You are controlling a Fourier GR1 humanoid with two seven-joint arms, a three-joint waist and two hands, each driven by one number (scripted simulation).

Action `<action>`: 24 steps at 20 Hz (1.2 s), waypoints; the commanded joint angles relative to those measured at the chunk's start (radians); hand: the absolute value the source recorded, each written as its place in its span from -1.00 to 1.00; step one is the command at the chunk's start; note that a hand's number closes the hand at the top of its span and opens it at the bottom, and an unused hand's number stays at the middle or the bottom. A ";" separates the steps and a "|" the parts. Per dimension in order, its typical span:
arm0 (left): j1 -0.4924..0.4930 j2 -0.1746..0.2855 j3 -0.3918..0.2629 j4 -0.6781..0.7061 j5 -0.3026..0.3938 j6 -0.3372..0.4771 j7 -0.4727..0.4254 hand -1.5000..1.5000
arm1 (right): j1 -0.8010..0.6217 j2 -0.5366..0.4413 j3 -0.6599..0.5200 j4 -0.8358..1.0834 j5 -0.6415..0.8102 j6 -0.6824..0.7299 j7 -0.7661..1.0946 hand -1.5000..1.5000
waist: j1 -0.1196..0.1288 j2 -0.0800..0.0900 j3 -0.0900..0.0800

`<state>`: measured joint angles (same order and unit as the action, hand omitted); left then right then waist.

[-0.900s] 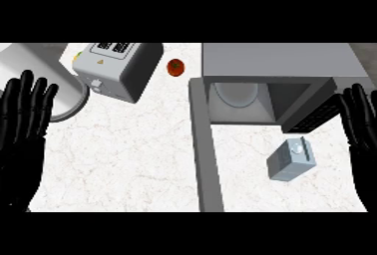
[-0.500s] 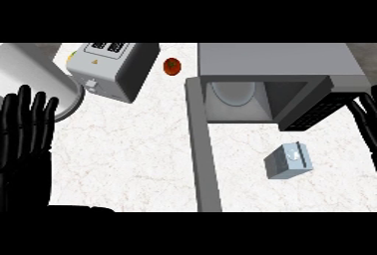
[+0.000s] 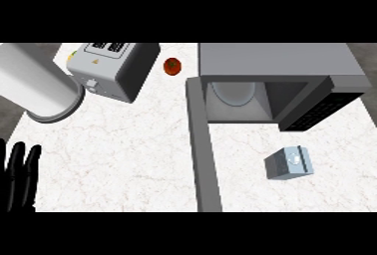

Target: Pick up the milk, place it into the microwave and close the microwave

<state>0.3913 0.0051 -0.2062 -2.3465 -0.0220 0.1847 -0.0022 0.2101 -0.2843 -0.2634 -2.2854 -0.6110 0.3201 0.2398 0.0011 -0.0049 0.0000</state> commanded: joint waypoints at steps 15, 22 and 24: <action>0.508 0.044 -0.031 -0.089 0.138 -0.183 -0.357 -1.00 | 0.023 0.108 0.011 0.132 0.274 0.117 -0.145 -1.00 | 0.015 0.002 0.000; 0.672 0.071 0.022 -0.124 0.197 -0.268 -0.463 -1.00 | -0.008 0.144 0.047 0.239 0.408 0.111 -0.222 -1.00 | 0.021 0.001 0.000; 0.675 0.051 0.007 -0.077 0.190 -0.284 -0.517 -1.00 | -0.029 0.198 0.151 0.224 0.541 0.068 -0.225 -1.00 | 0.024 0.001 0.000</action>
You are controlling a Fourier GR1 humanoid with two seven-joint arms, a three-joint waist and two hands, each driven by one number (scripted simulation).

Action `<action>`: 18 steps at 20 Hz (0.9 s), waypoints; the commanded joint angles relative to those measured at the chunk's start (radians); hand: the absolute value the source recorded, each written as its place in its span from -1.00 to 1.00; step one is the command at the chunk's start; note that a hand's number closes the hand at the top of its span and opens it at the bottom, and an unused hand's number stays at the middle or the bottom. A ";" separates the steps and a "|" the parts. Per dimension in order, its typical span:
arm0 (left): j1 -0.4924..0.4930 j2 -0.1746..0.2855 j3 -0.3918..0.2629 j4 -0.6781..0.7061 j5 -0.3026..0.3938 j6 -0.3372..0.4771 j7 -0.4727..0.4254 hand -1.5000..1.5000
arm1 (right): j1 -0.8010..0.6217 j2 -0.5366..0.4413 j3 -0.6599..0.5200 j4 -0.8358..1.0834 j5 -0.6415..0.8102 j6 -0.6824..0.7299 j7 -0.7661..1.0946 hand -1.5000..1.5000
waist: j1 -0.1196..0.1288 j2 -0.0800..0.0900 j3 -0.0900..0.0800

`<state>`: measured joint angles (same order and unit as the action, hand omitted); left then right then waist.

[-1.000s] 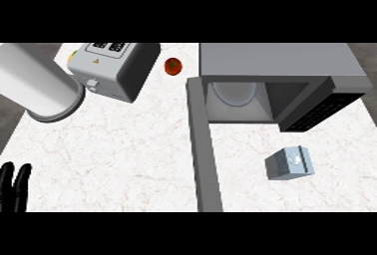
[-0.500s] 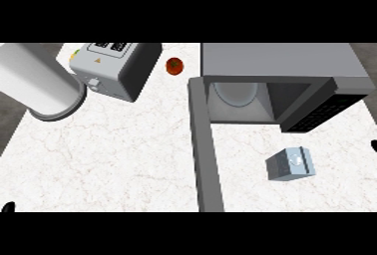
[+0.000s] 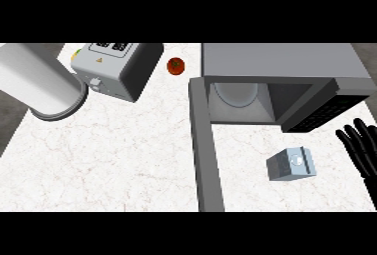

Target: Pick up the milk, place it into the microwave and close the microwave

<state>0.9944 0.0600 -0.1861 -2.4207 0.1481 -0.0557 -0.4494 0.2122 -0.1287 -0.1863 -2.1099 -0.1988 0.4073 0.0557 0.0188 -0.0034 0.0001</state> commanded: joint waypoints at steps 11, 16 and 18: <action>0.111 0.004 0.065 0.029 0.056 -0.106 -0.115 -1.00 | -0.204 0.012 0.009 0.368 0.257 -0.075 -0.191 -1.00 | -0.004 0.003 0.000; 0.174 -0.022 0.069 0.063 0.040 -0.147 -0.217 -1.00 | -0.202 -0.018 -0.026 0.584 0.326 -0.089 -0.367 -1.00 | 0.000 0.002 0.001; 0.155 0.011 0.135 0.059 0.105 -0.168 -0.190 -1.00 | -0.238 -0.018 -0.020 0.666 0.364 -0.115 -0.413 -1.00 | -0.001 0.004 0.001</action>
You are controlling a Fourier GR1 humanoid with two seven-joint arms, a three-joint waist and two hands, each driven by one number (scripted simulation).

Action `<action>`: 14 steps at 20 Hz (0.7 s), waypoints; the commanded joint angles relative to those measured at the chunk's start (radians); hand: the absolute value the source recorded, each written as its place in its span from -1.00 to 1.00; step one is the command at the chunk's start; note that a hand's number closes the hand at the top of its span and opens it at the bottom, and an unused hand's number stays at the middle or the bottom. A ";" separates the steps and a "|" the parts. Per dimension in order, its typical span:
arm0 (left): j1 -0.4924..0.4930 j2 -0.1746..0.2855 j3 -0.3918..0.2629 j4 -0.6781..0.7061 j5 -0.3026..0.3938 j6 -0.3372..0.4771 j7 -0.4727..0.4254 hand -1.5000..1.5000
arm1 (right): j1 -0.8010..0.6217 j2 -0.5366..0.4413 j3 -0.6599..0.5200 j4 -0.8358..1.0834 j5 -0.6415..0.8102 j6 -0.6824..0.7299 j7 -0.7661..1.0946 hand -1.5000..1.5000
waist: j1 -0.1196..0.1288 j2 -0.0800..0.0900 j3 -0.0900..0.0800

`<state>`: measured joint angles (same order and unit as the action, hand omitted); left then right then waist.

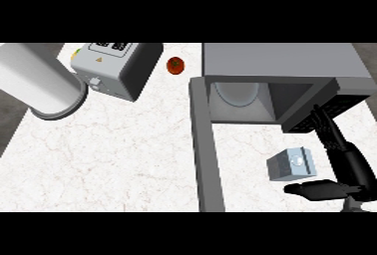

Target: Pick up the milk, place it into the microwave and close the microwave

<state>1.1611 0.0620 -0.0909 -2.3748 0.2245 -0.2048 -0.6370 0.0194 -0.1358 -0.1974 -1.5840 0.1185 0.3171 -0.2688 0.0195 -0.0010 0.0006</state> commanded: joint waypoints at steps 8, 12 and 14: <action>0.076 -0.003 0.060 -0.029 0.057 -0.079 -0.036 -1.00 | -0.115 -0.054 -0.006 0.343 0.049 0.032 -0.211 -1.00 | 0.003 0.000 0.000; 0.015 -0.025 0.086 -0.006 0.068 -0.064 -0.010 -1.00 | -0.076 -0.049 0.021 0.404 0.084 0.033 -0.271 -1.00 | -0.006 0.001 0.000; 0.031 -0.044 0.057 0.041 0.008 -0.097 -0.051 -1.00 | -0.082 -0.024 0.043 0.426 0.117 -0.008 -0.290 -1.00 | -0.004 -0.001 0.000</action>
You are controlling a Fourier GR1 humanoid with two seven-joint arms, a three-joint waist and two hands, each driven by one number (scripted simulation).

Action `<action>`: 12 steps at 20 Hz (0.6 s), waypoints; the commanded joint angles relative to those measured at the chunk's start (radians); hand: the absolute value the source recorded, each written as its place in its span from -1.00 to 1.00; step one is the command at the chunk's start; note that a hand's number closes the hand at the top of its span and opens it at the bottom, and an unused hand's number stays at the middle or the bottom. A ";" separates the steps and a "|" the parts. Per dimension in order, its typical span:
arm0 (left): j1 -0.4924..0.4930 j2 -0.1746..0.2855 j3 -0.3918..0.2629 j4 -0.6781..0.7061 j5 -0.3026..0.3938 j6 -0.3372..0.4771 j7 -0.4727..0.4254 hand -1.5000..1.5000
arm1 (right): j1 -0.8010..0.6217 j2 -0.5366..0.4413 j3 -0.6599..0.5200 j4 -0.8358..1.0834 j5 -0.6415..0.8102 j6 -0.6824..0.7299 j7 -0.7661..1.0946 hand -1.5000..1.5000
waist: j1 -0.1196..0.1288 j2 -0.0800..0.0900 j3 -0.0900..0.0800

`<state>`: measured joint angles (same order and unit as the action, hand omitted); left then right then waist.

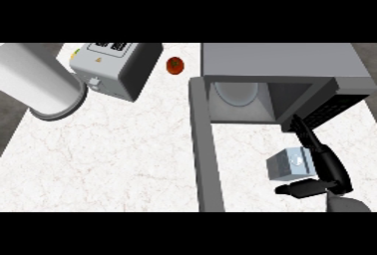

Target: Pick up the milk, place it into the microwave and close the microwave

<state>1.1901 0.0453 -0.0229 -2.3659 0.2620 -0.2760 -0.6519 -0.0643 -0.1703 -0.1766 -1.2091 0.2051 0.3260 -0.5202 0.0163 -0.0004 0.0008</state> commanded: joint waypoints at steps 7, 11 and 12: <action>0.009 -0.041 -0.003 -0.011 -0.006 -0.032 0.002 -1.00 | -0.060 -0.029 -0.006 0.312 0.118 -0.129 -0.234 1.00 | 0.003 0.002 0.001; 0.031 -0.045 0.013 0.013 0.015 -0.056 -0.022 -1.00 | -0.076 -0.059 0.009 0.321 0.171 -0.188 -0.264 -1.00 | 0.001 0.000 0.000; 0.027 -0.038 0.024 0.023 0.025 -0.074 -0.022 -1.00 | -0.166 -0.032 0.000 0.407 0.188 -0.247 -0.257 1.00 | 0.010 0.002 0.001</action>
<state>1.2123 0.0100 -0.0116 -2.3557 0.2707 -0.3305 -0.6700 -0.1485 -0.1994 -0.1729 -0.9067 0.3429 0.1635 -0.7452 0.0198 -0.0010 -0.0001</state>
